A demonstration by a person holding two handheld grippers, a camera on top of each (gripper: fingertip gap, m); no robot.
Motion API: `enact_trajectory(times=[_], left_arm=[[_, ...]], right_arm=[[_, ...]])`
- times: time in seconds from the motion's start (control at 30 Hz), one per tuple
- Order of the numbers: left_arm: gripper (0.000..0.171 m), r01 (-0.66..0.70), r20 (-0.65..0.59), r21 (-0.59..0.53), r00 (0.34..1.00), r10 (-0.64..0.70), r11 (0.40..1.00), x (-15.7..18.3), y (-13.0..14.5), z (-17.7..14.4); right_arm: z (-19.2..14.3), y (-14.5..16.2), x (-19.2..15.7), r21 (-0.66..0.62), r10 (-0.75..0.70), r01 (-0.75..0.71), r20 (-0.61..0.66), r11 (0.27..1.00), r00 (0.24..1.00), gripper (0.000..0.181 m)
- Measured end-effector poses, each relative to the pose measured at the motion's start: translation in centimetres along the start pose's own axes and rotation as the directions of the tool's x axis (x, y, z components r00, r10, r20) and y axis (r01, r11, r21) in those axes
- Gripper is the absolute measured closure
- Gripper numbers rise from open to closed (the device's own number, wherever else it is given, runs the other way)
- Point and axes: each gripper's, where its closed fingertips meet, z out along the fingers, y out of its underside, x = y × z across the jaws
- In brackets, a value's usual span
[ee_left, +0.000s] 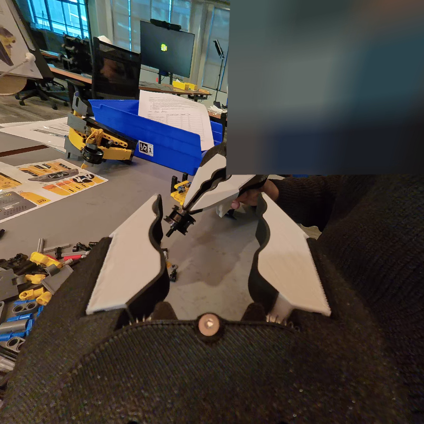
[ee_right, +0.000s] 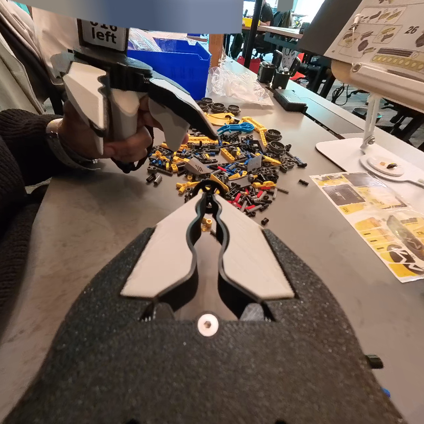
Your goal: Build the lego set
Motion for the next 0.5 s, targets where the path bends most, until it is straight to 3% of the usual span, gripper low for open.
enact_trajectory(times=[0.5], left_arm=[[0.093, 0.006, 0.02, -0.026, 1.0, -0.005, 1.0, -0.4, 0.49, 0.16]], right_arm=[[0.05, -0.06, -0.1, 0.002, -0.003, 0.003, 0.009, 1.0, 1.0, 0.178]])
